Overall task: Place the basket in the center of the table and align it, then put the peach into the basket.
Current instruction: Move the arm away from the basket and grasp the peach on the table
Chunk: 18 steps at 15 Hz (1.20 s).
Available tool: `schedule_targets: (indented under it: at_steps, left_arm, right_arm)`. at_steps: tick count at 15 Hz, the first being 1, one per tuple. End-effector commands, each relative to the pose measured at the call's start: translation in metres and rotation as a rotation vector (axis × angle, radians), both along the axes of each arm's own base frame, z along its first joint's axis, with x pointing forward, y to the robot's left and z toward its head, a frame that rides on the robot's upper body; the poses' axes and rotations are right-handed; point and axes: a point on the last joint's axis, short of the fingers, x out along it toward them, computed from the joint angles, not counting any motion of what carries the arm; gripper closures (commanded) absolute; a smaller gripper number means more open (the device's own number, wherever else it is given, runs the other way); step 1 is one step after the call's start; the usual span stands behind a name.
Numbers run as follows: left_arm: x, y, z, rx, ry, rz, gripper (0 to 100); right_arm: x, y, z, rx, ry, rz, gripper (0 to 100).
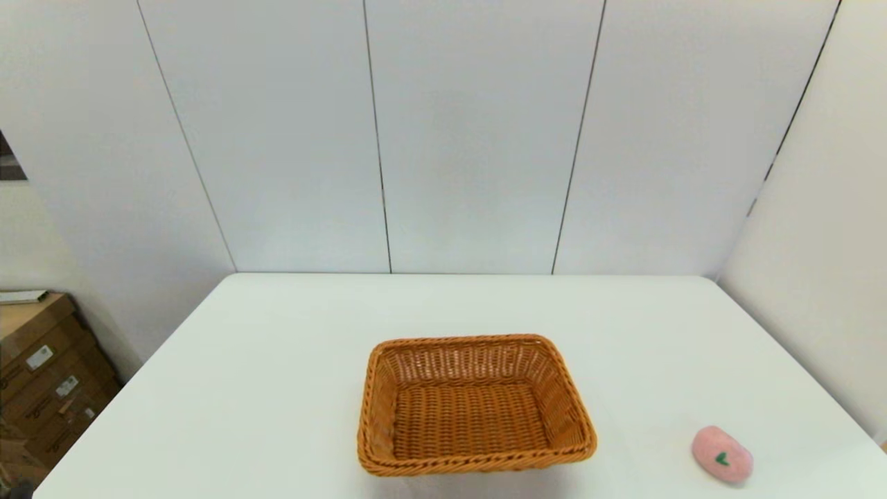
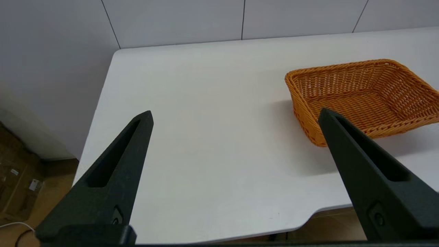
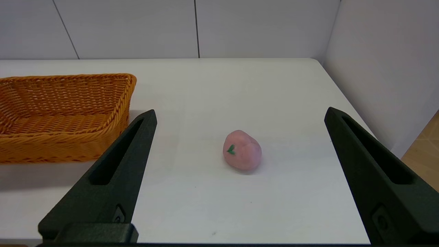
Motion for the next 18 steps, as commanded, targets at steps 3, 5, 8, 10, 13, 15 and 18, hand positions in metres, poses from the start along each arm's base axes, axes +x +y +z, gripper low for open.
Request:
schedule_targets:
  at_steps: [3, 5, 8, 10, 13, 15, 18]
  left_arm:
    - [-0.017, -0.002, -0.042, 0.049, -0.034, 0.085, 0]
    - [-0.019, -0.003, -0.057, 0.054, -0.035, 0.079, 0]
    - [-0.023, -0.003, -0.083, 0.054, -0.061, 0.078, 0]
    - [-0.021, -0.002, -0.096, 0.035, -0.068, 0.097, 0]
    - [-0.013, -0.001, -0.106, 0.029, -0.114, 0.137, 0]
    - [-0.010, -0.001, -0.105, 0.002, -0.178, 0.142, 0]
    - [-0.010, -0.001, -0.106, -0.001, -0.180, 0.143, 0]
  right_arm:
    - [0.000, 0.000, 0.000, 0.000, 0.001, 0.000, 0]
    - [0.000, 0.000, 0.000, 0.000, 0.001, 0.000, 0]
    - [0.000, 0.000, 0.000, 0.000, 0.001, 0.000, 0]
    - [0.000, 0.000, 0.000, -0.005, 0.001, 0.000, 0]
    - [0.000, 0.000, 0.000, -0.009, 0.000, 0.002, 0]
    - [0.000, 0.000, 0.000, -0.011, 0.009, 0.000, 0]
    - [-0.001, 0.000, 0.001, -0.015, 0.006, -0.003, 0]
